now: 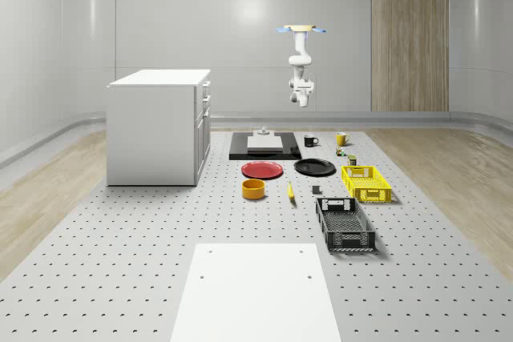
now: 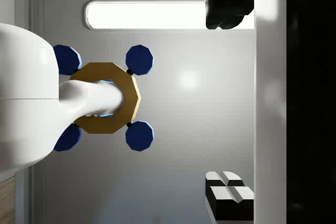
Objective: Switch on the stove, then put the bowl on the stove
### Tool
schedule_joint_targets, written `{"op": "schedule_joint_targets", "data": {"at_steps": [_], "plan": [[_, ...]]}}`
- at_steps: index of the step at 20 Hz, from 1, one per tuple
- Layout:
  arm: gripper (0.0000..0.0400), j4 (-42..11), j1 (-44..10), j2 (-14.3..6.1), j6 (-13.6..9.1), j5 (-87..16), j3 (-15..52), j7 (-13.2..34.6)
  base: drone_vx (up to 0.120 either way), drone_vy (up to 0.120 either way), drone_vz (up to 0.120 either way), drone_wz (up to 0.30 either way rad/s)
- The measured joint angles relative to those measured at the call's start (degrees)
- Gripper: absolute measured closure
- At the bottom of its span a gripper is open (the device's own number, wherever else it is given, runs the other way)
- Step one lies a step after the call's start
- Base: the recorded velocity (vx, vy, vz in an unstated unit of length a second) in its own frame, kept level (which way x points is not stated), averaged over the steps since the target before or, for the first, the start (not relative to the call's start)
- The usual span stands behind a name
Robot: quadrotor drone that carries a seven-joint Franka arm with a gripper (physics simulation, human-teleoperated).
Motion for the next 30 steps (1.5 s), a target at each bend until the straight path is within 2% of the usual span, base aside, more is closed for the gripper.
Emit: {"op": "schedule_joint_targets", "data": {"at_steps": [7,13,19,30], "plan": [[0.0,8.6,-0.2,1.9,-6.4,0.1,0.1,-0.1,0.0,0.0,0.0,0.0],[0.0,14.2,-0.3,4.0,-9.6,0.1,0.2,-0.1,0.0,0.0,0.0,0.0],[0.0,16.4,-0.3,4.8,-10.8,0.1,0.2,-0.2,0.0,0.0,0.0,0.0],[0.0,16.9,-0.4,4.8,-10.8,0.1,0.3,-0.2,0.0,0.0,0.0,0.0]]}}
